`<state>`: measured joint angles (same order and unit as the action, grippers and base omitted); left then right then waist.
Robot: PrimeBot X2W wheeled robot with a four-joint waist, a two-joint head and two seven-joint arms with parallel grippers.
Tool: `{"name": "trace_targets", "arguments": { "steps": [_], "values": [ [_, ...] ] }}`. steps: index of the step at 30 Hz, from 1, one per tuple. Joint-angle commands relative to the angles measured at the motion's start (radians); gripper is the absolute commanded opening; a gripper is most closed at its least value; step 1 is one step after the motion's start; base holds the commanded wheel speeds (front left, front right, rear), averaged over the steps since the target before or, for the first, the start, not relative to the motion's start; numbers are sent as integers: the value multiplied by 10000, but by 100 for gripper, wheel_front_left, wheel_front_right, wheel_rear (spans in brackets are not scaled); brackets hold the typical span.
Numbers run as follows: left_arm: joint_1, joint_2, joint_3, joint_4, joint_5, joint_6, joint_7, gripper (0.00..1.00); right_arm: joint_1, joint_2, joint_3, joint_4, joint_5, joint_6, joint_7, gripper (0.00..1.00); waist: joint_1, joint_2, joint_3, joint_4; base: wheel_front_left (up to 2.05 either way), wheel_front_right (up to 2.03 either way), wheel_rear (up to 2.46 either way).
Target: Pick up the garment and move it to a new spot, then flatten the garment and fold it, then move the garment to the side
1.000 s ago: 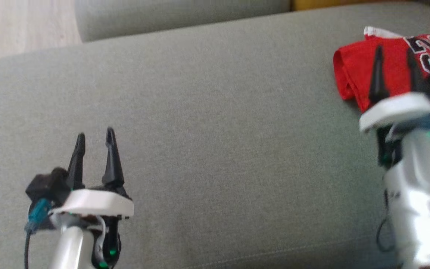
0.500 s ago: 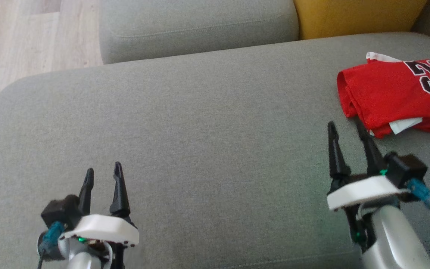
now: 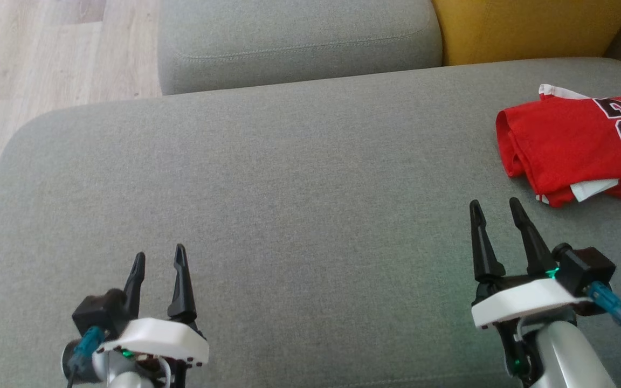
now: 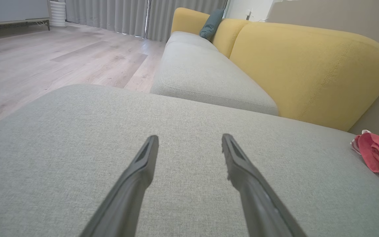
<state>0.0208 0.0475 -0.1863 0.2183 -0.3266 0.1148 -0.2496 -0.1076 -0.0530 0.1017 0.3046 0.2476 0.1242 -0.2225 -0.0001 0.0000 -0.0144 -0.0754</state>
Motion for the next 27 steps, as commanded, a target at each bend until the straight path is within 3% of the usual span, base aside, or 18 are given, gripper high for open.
{"name": "trace_targets", "arguments": {
  "steps": [1,13,14,18,27],
  "values": [
    [-199,28,246,-304,105,53,-122,100,-197,27,187,-374,-26,65,5,100,1,0,-10,3,0,0,0],
    [-169,28,161,-172,122,94,-122,100,-67,27,120,-420,-74,65,78,100,1,0,-97,35,0,0,0],
    [165,2,-107,128,88,53,0,0,197,6,-92,-52,-27,0,90,0,1,0,-100,37,0,0,0],
    [407,-4,-150,739,77,40,33,0,563,13,-77,577,-13,-2,91,0,1,0,-104,41,0,0,0],
    [322,15,40,760,-842,-133,266,0,577,-13,-182,538,968,3,287,0,1,0,-84,90,0,0,0]
  ]
}}
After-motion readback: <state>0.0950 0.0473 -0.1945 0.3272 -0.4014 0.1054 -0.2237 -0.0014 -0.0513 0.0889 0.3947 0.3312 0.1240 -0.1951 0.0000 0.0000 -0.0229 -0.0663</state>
